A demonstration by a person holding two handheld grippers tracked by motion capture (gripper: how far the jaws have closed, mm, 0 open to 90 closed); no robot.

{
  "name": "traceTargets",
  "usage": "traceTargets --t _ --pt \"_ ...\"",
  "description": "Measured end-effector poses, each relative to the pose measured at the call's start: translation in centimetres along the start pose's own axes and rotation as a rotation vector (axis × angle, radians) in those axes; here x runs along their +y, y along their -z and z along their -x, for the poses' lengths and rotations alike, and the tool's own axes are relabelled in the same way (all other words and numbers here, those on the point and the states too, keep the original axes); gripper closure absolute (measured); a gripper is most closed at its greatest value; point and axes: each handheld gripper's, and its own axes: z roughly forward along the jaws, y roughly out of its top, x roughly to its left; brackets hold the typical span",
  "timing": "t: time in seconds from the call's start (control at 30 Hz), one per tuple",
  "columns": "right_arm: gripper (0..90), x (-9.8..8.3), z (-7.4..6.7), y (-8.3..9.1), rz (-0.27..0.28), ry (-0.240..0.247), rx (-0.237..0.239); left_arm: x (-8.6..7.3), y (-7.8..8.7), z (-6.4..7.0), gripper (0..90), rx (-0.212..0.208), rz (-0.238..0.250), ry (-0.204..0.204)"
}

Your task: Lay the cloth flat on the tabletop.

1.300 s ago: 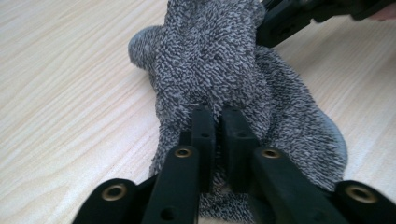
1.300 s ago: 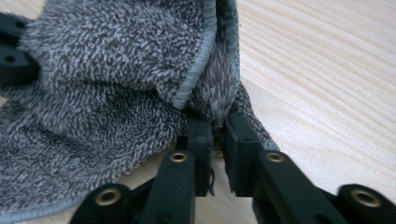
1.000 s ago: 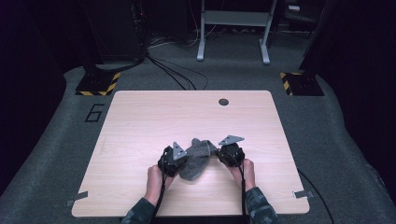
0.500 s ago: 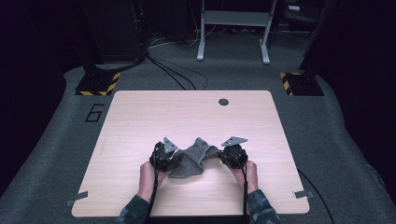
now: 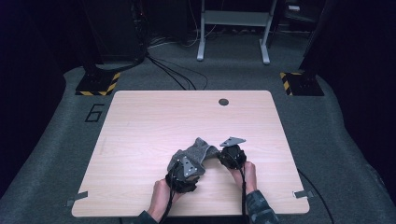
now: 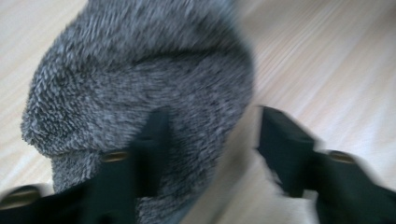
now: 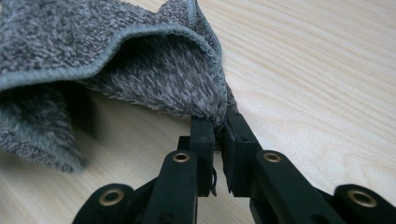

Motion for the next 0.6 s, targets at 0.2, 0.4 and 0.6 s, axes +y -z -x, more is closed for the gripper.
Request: traceTargets --t 0.2,0.4,0.6 --pt "84.7 -0.4 0.2 0.3 -0.008 -0.016 -0.011 -0.8 -0.2 -2.1 85.2 0.004 0.001 0.023" --pt "84.5 -0.6 0.3 0.4 -0.013 0.01 0.005 -1.6 0.4 -6.2 82.9 0.005 -0.039 0.071" --pt "69.9 -0.9 -1.2 0.2 -0.029 0.067 0.086 -2.3 1.3 -7.8 62.9 0.014 -0.063 0.106"
